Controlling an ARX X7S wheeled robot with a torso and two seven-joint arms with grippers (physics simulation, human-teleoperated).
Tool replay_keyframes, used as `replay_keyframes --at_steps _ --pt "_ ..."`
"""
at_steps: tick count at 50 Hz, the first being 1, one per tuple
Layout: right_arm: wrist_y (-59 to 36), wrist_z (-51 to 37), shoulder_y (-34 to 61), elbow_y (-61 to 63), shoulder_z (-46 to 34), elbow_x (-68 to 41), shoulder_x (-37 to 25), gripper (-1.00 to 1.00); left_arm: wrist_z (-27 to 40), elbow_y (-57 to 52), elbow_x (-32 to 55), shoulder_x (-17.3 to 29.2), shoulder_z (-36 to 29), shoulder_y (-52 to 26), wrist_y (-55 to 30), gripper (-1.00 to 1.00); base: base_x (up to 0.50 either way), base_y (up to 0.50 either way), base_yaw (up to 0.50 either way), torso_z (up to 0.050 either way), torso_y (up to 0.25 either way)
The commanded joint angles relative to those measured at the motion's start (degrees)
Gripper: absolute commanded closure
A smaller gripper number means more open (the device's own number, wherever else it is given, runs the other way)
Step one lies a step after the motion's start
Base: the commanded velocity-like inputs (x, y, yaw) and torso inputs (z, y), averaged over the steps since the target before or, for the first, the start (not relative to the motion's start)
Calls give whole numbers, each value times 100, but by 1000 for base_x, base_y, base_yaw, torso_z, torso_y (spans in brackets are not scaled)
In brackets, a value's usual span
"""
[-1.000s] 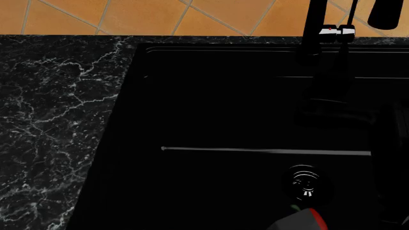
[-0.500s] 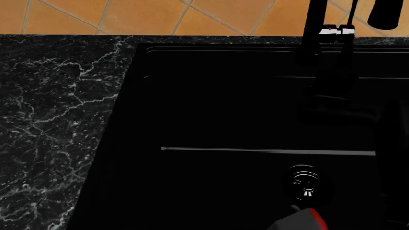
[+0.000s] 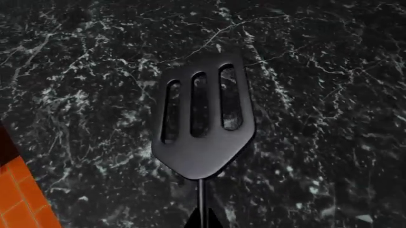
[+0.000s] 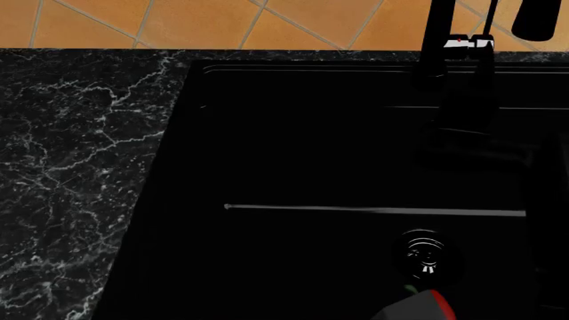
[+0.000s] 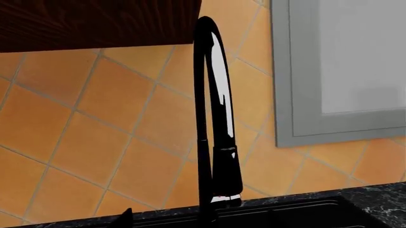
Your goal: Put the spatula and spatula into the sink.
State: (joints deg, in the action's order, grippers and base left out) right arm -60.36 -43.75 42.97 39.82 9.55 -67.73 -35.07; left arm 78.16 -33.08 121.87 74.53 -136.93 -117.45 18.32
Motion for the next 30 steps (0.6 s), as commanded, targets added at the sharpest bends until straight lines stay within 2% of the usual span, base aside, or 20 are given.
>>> replay_keyframes --at_steps 1,8,14,21,30 --pt "28 -13 -20 7 -2 -11 -21 -100 272 -282 -471 100 448 -864 -563 100 0 0 0 0 0" --pt "101 43 -81 -24 -17 46 0 -100 386 -277 -337 1 1229 -1693 -1269 100 0 0 0 0 0" --pt "132 74 -76 -42 -30 61 -8 -100 168 -138 -284 -329 2058 -1652 -1712 100 0 0 -1 0 0" --pt "132 71 -47 -62 -66 59 -14 -100 -331 120 -399 -776 2277 -1198 -1334 100 0 0 0 0 0" --pt "136 73 16 -92 -122 77 -25 -100 -1050 512 -404 -1356 2405 -368 -438 100 0 0 0 0 0"
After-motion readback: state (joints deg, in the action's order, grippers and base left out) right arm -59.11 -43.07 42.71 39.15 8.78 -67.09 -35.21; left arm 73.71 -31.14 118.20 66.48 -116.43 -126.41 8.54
